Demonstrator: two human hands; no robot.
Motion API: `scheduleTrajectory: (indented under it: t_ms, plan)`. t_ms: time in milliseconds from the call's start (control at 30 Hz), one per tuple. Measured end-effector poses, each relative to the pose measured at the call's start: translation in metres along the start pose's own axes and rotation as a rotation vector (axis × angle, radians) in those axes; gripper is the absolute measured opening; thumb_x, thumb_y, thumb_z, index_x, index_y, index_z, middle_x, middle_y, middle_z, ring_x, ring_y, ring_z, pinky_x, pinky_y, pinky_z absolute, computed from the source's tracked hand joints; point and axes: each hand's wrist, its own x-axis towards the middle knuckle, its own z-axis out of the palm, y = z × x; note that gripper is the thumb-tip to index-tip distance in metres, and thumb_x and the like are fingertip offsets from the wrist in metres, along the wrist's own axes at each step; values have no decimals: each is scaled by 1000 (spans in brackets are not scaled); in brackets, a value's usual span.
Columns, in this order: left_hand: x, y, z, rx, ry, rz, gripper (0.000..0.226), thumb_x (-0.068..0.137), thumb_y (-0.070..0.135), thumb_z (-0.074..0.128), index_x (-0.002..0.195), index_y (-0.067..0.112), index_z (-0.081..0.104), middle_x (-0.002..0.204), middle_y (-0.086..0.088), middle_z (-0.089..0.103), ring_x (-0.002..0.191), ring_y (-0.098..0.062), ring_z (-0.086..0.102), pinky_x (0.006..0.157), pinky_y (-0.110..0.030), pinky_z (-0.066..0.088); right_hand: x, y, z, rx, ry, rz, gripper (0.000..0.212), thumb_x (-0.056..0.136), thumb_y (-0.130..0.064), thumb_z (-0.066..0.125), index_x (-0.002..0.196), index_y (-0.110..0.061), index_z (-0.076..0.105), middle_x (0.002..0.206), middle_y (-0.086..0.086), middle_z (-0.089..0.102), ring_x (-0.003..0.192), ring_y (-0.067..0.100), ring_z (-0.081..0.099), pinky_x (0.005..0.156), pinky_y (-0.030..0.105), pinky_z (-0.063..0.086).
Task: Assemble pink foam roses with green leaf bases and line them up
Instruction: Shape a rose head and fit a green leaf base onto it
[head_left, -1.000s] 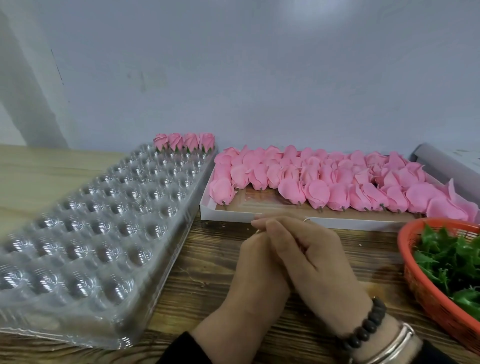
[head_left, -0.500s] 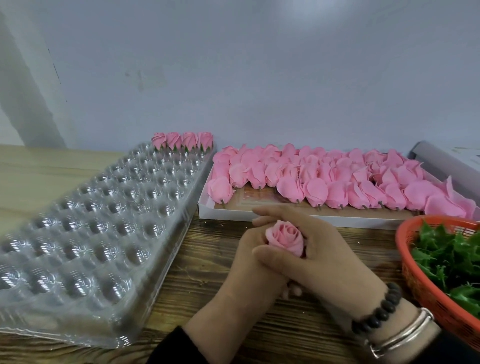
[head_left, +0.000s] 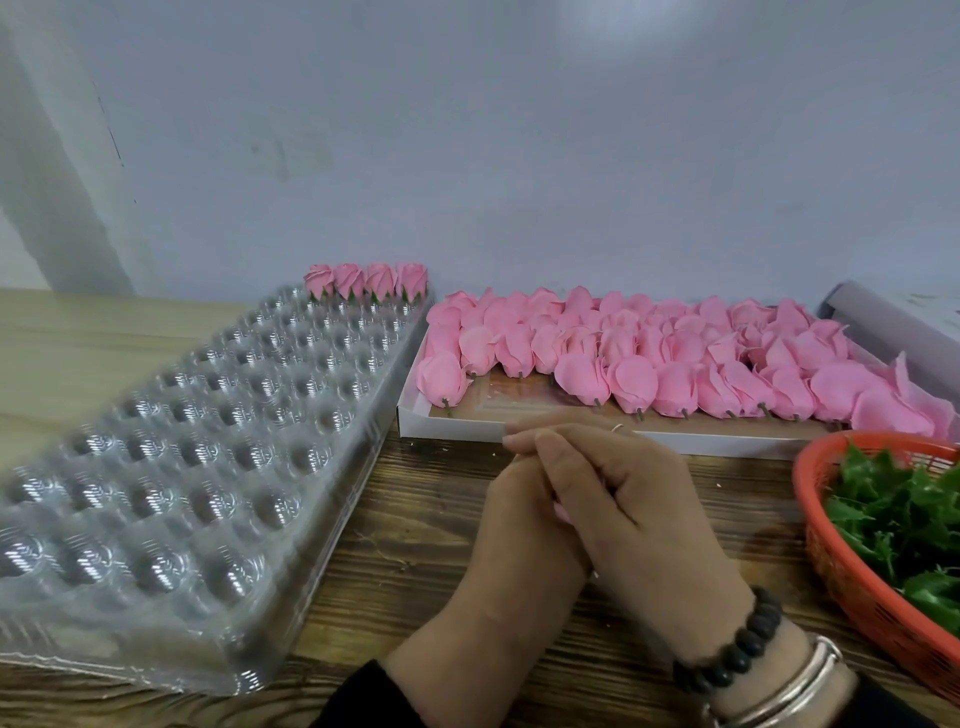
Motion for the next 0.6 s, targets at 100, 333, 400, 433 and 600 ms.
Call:
scheduleTrajectory:
  t_ms: [100, 333, 400, 433, 600]
  plan:
    - [-2, 0, 0, -31, -76, -53, 43, 87, -12, 47, 77, 30, 50, 57, 27, 59, 60, 20, 54, 55, 1, 40, 3, 1, -6, -45, -77, -4, 41, 82, -46, 38, 94, -28, 73, 99, -25, 67, 102, -5, 57, 93, 25, 44]
    - [-2, -2, 4, 162, -99, -18, 17, 91, -2, 46, 95, 4, 61, 93, 12, 46, 85, 15, 39, 69, 12, 27, 3, -3, -12, -174, -314, 48, 38, 83, -40, 40, 101, -27, 70, 75, -27, 62, 73, -18, 54, 70, 3, 40]
    - [-5, 0, -3, 148, -200, -108, 40, 86, -3, 50, 55, 21, 54, 57, 14, 55, 63, 3, 54, 59, -3, 43, 3, -2, -12, -171, -324, 53, 30, 88, -39, 44, 105, -29, 67, 61, -27, 50, 57, -22, 50, 57, 2, 38]
    - [-6, -2, -5, 113, -206, -148, 43, 86, -2, 49, 50, 20, 48, 44, 9, 52, 54, -2, 56, 55, -8, 46, 3, -2, -12, -169, -326, 60, 27, 89, -39, 48, 107, -32, 65, 61, -26, 50, 56, -21, 50, 55, 2, 38]
    - [-5, 1, -7, -63, -155, -75, 31, 87, 2, 55, 71, 29, 55, 60, 13, 64, 48, -5, 57, 40, -19, 45, -1, 1, -12, -158, -239, 42, 51, 72, -65, 41, 115, -44, 56, 105, -21, 62, 99, -6, 55, 89, 19, 44]
